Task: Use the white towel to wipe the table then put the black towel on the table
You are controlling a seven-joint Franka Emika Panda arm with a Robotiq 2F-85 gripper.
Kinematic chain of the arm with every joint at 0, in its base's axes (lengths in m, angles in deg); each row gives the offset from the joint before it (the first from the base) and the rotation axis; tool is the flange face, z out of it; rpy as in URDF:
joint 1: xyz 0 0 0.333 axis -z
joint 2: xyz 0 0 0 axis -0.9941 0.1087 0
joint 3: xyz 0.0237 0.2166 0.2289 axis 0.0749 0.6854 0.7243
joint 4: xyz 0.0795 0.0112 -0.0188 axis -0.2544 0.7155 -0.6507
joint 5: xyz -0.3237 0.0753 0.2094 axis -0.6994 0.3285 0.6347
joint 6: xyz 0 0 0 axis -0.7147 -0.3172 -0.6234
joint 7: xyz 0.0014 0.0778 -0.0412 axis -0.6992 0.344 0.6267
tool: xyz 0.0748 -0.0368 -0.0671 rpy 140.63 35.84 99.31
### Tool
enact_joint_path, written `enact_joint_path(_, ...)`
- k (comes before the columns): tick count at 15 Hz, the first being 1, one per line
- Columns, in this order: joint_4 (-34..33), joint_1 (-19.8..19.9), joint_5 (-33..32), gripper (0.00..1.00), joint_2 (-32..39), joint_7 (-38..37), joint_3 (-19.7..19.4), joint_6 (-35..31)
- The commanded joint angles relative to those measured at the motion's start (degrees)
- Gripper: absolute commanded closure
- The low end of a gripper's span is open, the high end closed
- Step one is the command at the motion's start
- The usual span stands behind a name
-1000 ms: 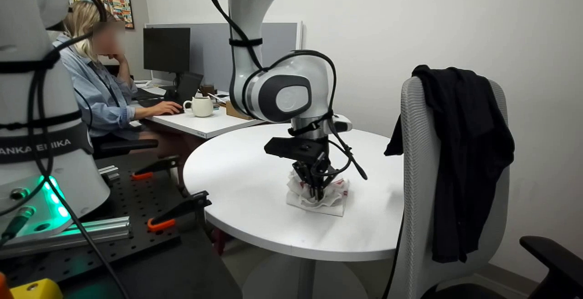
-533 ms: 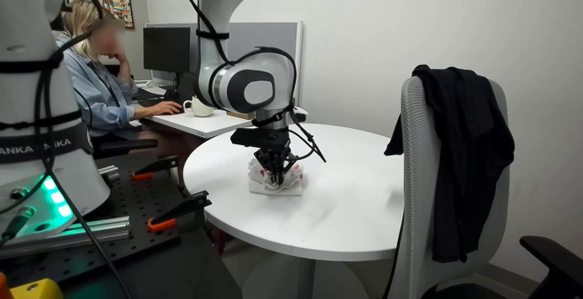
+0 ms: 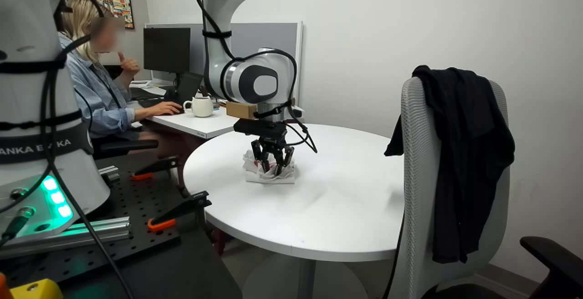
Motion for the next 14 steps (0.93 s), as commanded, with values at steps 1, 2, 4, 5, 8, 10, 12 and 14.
enact_joint_path(1,-0.57,4.15,4.15,0.31,1.13,-1.9,1.2,2.92)
enact_joint_path(2,0.26,6.52,5.98,0.25,0.39,-1.7,2.33,3.32)
enact_joint_path(4,2.04,10.53,8.91,0.08,-1.24,-1.32,3.8,3.44)
enact_joint_path(5,3.03,12.17,9.92,0.02,-2.25,-1.24,4.23,3.23)
enact_joint_path(8,5.39,16.91,11.88,0.0,-5.36,-0.47,6.12,3.8)
enact_joint_path(10,6.92,19.1,12.78,0.0,-8.08,-0.05,7.46,3.72)
enact_joint_path(12,8.06,19.95,13.47,0.0,-11.32,0.23,8.25,4.43)
enact_joint_path(14,8.57,19.74,13.93,0.0,-14.79,0.74,8.35,6.73)
